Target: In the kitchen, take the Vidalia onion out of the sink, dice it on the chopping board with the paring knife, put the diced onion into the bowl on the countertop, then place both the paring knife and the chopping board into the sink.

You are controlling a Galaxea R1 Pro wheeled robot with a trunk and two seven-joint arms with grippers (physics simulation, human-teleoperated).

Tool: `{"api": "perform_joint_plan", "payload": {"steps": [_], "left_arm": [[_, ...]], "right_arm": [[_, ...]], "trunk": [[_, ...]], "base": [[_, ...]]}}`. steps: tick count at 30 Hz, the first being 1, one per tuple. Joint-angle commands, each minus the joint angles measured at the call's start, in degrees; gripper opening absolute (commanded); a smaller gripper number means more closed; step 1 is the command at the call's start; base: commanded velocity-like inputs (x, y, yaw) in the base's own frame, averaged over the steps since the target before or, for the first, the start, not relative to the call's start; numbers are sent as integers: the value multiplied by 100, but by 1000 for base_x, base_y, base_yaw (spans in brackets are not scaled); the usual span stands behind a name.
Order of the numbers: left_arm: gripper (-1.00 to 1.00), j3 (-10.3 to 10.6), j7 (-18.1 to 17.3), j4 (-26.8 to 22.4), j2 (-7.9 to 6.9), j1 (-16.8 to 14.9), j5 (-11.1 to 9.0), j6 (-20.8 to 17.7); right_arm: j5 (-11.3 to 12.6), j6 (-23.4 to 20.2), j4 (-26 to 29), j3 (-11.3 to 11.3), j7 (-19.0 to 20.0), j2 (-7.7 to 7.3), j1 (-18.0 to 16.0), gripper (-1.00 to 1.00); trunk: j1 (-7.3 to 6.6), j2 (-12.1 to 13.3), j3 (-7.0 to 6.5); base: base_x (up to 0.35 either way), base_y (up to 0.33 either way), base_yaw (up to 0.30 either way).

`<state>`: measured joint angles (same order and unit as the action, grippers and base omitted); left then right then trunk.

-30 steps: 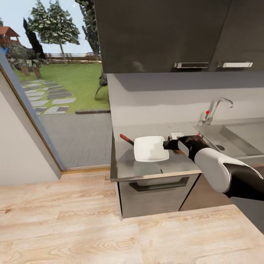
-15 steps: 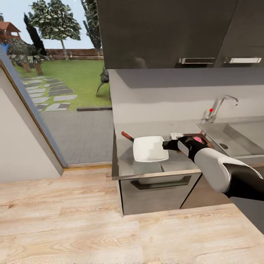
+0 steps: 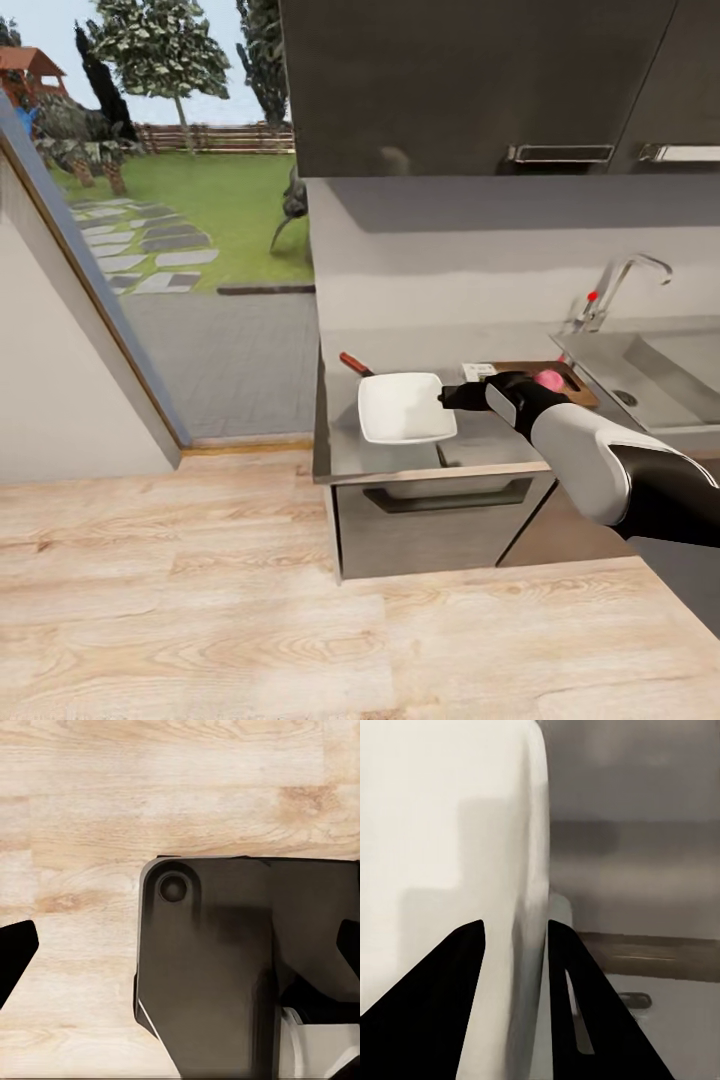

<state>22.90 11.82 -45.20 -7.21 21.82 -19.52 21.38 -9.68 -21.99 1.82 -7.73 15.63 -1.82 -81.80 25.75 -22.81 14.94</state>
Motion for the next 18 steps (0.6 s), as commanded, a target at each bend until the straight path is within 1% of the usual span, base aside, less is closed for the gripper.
{"api": "perform_joint_plan", "payload": {"steps": [1,8,18], "left_arm": [[100,39,50,-2,4,-2,-35,16],[100,39,48,37,35,-2,-35,16],[100,39,48,46,36,-2,-35,16]], "right_arm": [[-51,-33,11,-71,30,0,-3,-100],[-51,-33,11,-71,29,3,-3,-100],[-57,-103,11,-79,1,-26,-3,-100]], "trunk": [[3,-11,16],[3,-11,48],[3,-11,50]], "base": [[0,0,84],[0,0,75],[0,0,4]]}}
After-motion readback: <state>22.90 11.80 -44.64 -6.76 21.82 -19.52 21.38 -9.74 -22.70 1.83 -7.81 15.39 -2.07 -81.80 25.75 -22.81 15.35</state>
